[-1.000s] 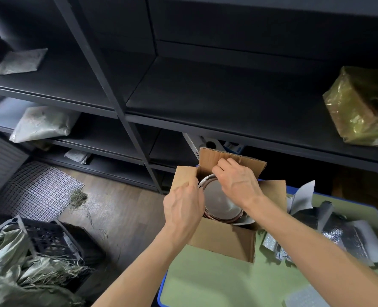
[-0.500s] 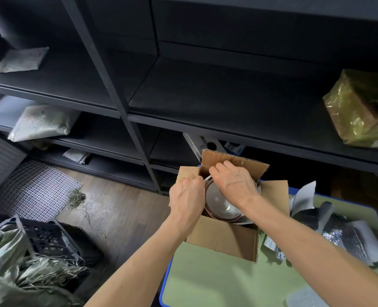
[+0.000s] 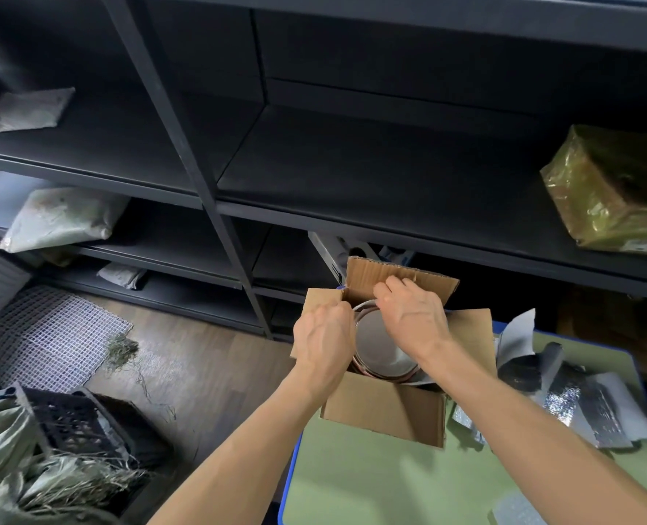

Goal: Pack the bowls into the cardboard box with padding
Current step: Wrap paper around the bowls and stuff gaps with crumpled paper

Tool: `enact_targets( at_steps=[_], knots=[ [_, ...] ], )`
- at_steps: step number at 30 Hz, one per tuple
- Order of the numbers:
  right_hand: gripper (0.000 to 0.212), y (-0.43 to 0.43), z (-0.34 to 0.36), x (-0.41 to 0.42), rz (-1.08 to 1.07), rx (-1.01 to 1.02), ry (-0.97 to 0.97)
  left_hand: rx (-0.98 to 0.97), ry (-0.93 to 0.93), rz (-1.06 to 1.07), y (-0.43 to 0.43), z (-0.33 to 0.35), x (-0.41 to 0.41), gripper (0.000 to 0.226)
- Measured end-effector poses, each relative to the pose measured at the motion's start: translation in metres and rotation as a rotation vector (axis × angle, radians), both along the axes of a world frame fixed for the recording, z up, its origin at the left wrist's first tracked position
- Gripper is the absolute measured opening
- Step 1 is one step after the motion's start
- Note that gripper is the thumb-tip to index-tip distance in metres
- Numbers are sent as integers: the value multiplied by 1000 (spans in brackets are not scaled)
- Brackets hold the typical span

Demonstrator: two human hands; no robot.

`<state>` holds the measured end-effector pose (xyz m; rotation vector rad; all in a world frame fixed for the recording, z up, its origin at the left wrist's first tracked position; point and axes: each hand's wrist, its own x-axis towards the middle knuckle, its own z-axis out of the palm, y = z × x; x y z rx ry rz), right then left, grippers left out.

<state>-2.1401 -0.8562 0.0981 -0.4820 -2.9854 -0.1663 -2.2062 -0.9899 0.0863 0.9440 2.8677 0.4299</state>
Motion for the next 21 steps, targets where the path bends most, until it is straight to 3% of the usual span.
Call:
enact_targets(
  at_steps=[6, 10, 14, 21],
  knots=[
    [7, 9, 4, 37, -117, -28, 64, 63, -42, -15, -13, 2, 1, 30],
    [11, 9, -2, 64, -147, -36, 8, 161, -69, -76, -28, 8, 10, 26],
    [15, -8, 8, 85, -219, -73, 150, 213, -74, -161, -42, 11, 25, 20],
    [13, -40, 7, 123, -305, -181, 222, 243, -77, -398, -45, -5, 61, 26]
  ],
)
